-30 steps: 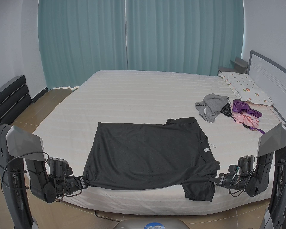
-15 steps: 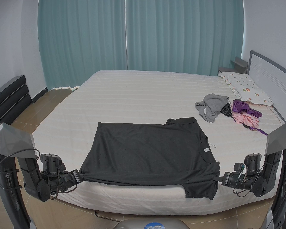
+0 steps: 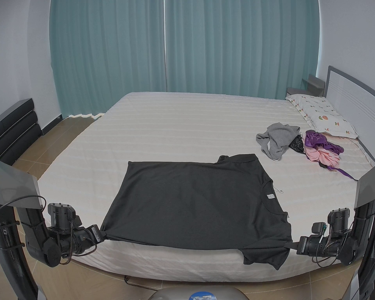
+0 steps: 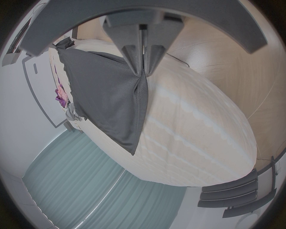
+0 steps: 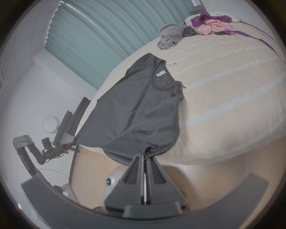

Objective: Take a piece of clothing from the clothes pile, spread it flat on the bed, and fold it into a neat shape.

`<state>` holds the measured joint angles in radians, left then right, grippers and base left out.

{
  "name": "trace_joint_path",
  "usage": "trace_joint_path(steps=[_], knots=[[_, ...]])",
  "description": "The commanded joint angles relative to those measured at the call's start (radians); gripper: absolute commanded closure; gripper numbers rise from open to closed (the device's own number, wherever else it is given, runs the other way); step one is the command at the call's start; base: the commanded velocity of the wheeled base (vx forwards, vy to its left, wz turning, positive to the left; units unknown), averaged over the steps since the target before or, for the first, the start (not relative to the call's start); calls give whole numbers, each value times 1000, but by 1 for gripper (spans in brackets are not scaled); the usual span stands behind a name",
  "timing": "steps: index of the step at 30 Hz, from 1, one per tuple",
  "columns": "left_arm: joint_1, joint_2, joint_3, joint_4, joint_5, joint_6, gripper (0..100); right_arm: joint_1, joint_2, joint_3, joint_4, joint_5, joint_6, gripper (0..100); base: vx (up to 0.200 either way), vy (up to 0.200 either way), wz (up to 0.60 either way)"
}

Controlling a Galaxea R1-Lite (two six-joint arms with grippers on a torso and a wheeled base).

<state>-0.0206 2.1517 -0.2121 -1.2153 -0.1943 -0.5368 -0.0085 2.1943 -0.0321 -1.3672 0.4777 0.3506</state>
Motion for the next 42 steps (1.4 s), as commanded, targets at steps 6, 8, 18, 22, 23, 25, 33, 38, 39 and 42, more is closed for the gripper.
trace_joint_path(steps=[6, 8, 18, 22, 23, 25, 33, 38, 39, 42], knots=[[5, -7, 48, -1, -1, 43, 100, -48, -21, 32, 25, 16, -13, 100, 0, 0, 0], [5, -7, 54, 0, -1, 44, 100, -48, -28, 32, 51, 16, -24, 100, 0, 0, 0], [19, -7, 106, -1, -1, 150, 100, -54, -76, 32, 214, 19, -117, 100, 0, 0, 0], [22, -7, 119, 5, -1, 175, 100, -61, -114, 32, 267, 19, -145, 100, 0, 0, 0], [24, -7, 123, 7, -1, 186, 100, -71, -123, 32, 286, 19, -159, 100, 0, 0, 0], [22, -9, 135, 5, -1, 196, 100, -80, -131, 32, 316, 21, -185, 100, 0, 0, 0], [24, -21, 183, 8, -1, 264, 100, -102, -157, 32, 398, 21, -251, 100, 0, 0, 0], [21, -38, 209, 11, -1, 293, 100, -102, -212, 32, 470, 21, -275, 100, 0, 0, 0], [22, -41, 209, 16, -1, 299, 100, -102, -222, 32, 485, 21, -280, 100, 0, 0, 0], [22, -52, 209, 46, -1, 311, 100, -103, -246, 32, 520, 21, -298, 100, 0, 0, 0]])
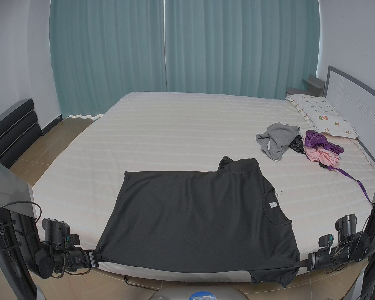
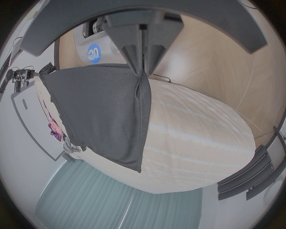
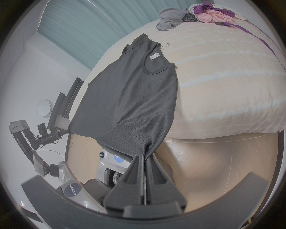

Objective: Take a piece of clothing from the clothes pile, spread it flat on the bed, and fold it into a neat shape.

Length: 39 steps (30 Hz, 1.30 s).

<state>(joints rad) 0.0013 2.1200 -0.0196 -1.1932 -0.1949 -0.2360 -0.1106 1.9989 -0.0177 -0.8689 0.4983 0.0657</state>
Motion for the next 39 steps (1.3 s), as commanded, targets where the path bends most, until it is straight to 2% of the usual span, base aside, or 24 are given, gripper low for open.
trace_joint_path(steps=[1, 7, 19, 25, 28, 29, 31, 33, 34, 39], knots=[[0, -22, 17, 27, 0, 12, 100, 0, -52, 18, 24, 0, -15, 100, 0, 0, 0], [-4, -121, 13, 173, 0, 61, 100, -1, -100, 18, 91, -3, -34, 100, 0, 0, 0], [-6, -183, 15, 303, 9, 129, 100, -1, -120, 18, 145, -4, -72, 100, 0, 0, 0], [-4, -183, -25, 307, 12, 113, 100, 0, -146, 12, 110, 0, -63, 100, 0, 0, 0], [-4, -189, -51, 307, 12, 75, 100, 2, -158, -4, 91, 2, -53, 100, 0, 0, 0], [-9, -198, -79, 308, 14, 15, 100, 8, -160, -30, 76, 5, -35, 100, 0, 0, 0], [-10, -209, -112, 310, 17, -45, 100, 12, -161, -67, 71, 5, -3, 100, 0, 0, 0], [-10, -209, -112, 310, 17, -45, 100, 12, -161, -67, 71, 5, -3, 100, 0, 0, 0], [-10, -216, -158, 308, 20, -109, 100, 29, -161, -125, 73, -1, 60, 100, 0, 0, 0], [-12, -215, -252, 313, 58, -227, 100, 54, -154, -216, 87, -18, 112, 100, 0, 0, 0]])
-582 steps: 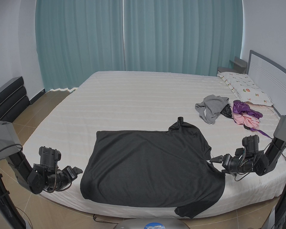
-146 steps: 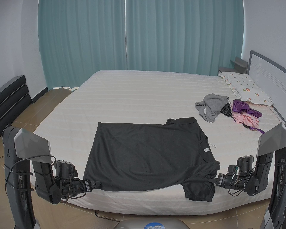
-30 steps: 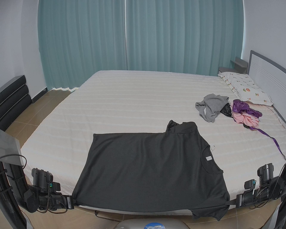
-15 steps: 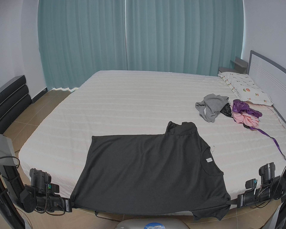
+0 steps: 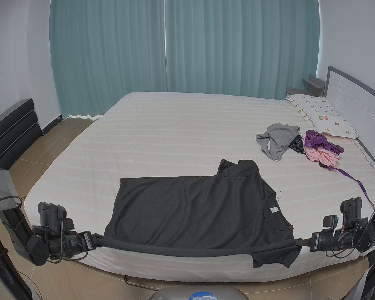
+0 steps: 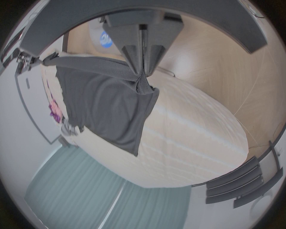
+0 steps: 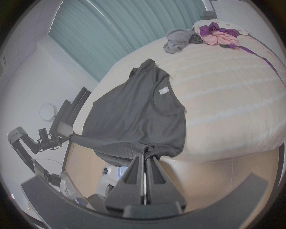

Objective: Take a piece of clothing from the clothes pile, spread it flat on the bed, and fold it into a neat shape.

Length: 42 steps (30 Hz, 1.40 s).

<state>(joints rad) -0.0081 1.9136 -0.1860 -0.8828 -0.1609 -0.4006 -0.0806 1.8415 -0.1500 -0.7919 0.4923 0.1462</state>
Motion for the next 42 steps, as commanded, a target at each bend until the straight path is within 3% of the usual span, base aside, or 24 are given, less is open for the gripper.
trace_joint_path(steps=[1, 9, 19, 34, 42], knots=[[-7, -4, -99, 2, 29, -75, 100, 28, 10, -100, 16, -20, 32, 100, 0, 0, 0], [-53, 15, -161, 61, 35, -87, 100, 39, 44, -206, 80, -31, 46, 100, 0, 0, 0], [-55, 51, -303, 182, 38, -156, 100, 44, 91, -399, 301, -31, 46, 100, 0, 0, 0], [-53, 180, -405, 191, 83, -181, 100, 55, 214, -507, 306, -49, 52, 100, 0, 0, 0], [-53, 271, -492, 192, 86, -250, 100, 58, 291, -566, 306, -55, 52, 100, 0, 0, 0]])
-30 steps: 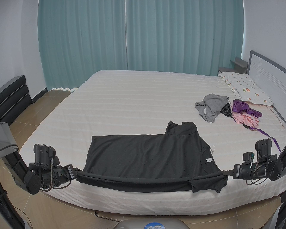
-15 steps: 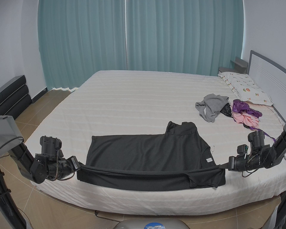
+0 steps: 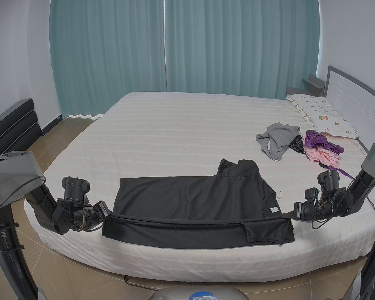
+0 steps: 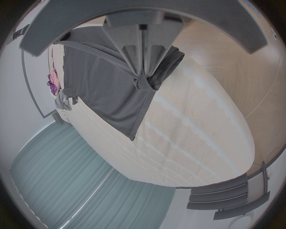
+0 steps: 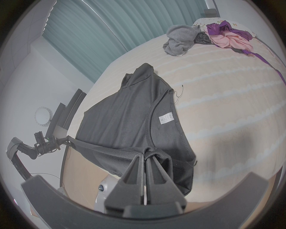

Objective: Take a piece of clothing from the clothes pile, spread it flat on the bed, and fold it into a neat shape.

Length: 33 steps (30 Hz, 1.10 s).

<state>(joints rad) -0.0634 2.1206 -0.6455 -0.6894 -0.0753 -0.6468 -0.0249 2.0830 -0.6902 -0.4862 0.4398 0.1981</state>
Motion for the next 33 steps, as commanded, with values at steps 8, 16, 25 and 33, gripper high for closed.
trace_joint_path(steps=[8, 16, 25, 33], knots=[[2, 131, -72, -7, 0, -24, 100, 11, 108, -69, -8, -1, 23, 100, 0, 0, 0], [-1, 171, -109, -4, -3, -51, 0, 17, 134, -80, -14, 8, 35, 0, 0, 0, 0], [1, 136, -114, -2, -3, -108, 0, 17, 121, -71, -35, 39, 113, 0, 0, 0, 0], [27, 25, -59, -13, -17, -113, 0, 17, 94, -54, -80, 39, 130, 0, 0, 0, 0]])
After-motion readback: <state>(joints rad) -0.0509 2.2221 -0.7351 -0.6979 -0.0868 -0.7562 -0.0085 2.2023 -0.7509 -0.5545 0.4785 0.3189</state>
